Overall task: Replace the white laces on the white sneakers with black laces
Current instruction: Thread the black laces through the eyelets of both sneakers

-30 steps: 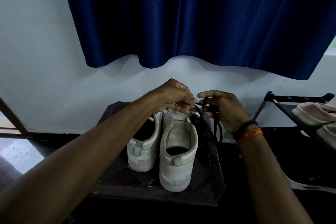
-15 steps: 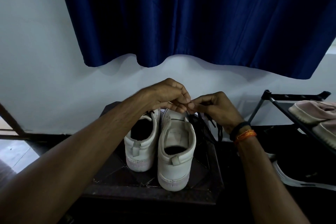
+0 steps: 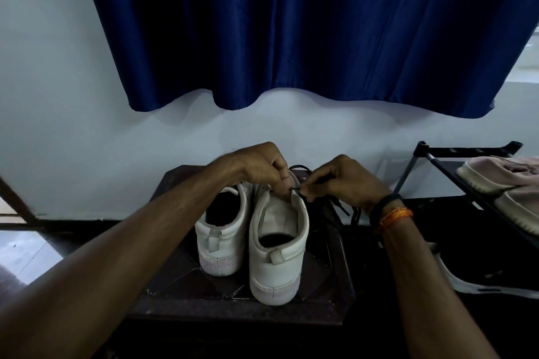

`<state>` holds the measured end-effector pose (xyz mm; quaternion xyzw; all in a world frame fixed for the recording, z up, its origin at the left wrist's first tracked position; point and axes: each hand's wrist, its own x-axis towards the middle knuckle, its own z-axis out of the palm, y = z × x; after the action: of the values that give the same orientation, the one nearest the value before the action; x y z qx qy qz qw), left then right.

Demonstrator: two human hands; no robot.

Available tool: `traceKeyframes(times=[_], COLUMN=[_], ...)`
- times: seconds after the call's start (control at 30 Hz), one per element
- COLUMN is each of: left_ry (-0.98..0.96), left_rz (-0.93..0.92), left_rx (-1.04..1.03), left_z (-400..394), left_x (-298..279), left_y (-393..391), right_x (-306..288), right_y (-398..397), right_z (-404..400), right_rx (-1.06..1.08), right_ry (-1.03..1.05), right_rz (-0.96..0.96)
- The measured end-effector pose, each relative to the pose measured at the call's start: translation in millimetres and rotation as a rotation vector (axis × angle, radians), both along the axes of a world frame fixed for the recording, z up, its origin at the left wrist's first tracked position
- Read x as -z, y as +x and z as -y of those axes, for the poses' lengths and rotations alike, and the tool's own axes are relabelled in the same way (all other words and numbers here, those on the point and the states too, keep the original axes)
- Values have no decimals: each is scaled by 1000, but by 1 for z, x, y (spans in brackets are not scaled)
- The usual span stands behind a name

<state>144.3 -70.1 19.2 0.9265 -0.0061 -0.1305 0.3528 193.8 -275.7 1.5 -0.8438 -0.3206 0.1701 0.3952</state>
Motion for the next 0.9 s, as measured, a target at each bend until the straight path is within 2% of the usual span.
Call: traceKeyframes(times=[0.17,0.57,0.9], left_ry=[-25,-58,-23], left_rz=[17,17,17], left_rx=[-3,-46,-68], left_z=[-1,-1,2], left_x=[1,4,3], left_y=[-2,-1,-2], right_x=[0,1,6], right_y=[-1,0,1], right_z=[-2,-4,-16], right_rx=[52,28,45], right_ry=[-79,-86,-152], right_rz=[47,89,351])
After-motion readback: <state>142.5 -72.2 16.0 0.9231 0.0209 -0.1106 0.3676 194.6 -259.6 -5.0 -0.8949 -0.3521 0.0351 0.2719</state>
